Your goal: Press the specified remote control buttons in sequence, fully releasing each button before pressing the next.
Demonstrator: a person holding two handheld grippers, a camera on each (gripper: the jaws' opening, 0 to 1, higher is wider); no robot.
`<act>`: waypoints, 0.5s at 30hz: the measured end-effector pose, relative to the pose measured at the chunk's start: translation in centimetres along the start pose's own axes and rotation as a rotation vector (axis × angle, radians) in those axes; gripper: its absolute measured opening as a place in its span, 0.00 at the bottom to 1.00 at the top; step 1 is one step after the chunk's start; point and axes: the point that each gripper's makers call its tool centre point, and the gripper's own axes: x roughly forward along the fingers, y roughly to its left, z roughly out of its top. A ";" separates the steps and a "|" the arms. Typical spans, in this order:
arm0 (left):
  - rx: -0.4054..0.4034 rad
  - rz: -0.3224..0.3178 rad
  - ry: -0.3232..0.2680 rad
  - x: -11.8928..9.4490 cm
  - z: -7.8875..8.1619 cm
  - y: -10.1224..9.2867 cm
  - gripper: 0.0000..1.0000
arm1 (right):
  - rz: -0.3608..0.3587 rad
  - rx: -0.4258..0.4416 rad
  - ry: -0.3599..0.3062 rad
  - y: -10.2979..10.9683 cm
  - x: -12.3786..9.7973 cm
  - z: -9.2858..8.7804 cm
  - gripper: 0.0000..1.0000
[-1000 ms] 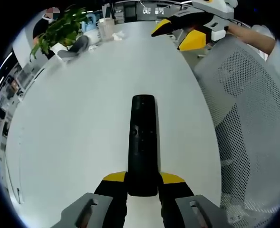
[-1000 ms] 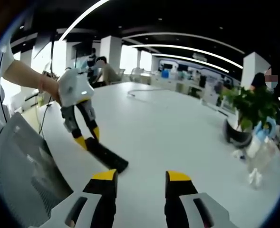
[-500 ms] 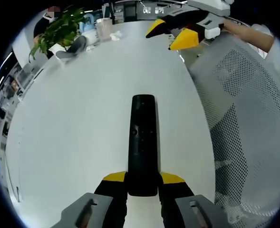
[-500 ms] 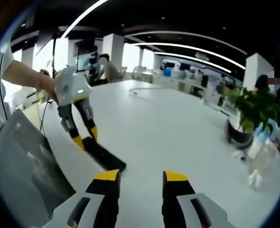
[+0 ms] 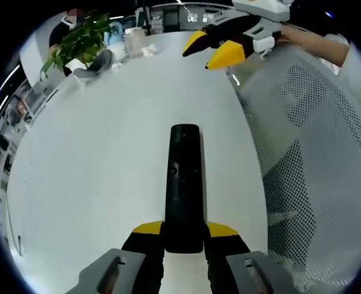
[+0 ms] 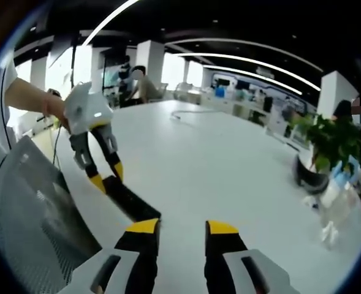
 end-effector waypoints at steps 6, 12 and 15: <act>0.000 -0.001 -0.005 0.0 0.0 -0.6 0.25 | 0.009 -0.004 0.004 0.2 0.1 -0.1 0.23; 0.003 -0.004 -0.008 0.0 0.0 -1.1 0.25 | 0.020 -0.011 0.011 0.4 0.1 -0.2 0.21; 0.006 -0.006 -0.008 0.0 0.1 -1.3 0.25 | 0.026 -0.015 0.016 0.5 0.2 -0.2 0.20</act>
